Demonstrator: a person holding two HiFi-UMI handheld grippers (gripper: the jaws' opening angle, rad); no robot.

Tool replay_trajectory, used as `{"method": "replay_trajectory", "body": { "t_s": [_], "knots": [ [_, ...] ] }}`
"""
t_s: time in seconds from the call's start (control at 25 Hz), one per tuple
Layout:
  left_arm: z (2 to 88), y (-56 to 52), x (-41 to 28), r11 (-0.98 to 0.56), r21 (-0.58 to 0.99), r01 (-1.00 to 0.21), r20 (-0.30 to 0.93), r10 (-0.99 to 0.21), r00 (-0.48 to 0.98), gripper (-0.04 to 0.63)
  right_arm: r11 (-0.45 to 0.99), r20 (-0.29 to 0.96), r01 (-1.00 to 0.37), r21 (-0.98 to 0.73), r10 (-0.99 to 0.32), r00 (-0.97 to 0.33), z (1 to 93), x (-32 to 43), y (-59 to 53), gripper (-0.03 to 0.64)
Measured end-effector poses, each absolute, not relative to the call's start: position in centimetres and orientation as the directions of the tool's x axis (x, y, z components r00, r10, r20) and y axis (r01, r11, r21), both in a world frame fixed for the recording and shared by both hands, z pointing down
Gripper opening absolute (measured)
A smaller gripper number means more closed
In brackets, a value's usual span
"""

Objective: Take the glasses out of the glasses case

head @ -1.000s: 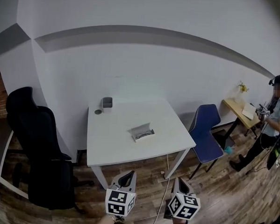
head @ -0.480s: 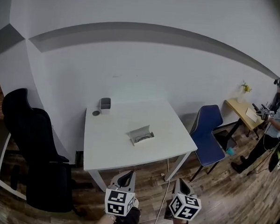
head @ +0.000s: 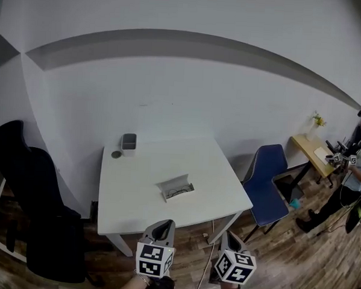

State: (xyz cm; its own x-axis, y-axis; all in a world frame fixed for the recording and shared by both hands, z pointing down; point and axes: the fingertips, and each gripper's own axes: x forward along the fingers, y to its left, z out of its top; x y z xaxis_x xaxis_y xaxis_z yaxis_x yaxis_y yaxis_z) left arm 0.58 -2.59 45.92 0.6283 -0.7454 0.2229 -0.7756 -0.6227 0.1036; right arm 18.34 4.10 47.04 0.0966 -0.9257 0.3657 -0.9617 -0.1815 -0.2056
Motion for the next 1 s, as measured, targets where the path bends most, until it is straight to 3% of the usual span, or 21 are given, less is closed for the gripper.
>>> {"method": "replay_trajectory", "body": {
  "t_s": [1.0],
  "knots": [
    [45.8,-20.0,3.6,-0.577,0.126,-0.807,0.216,-0.778,0.59,0.006,-0.1,0.362,-0.982,-0.163,-0.931,0.035,45.8,21.4,-14.0,0.032]
  ]
}}
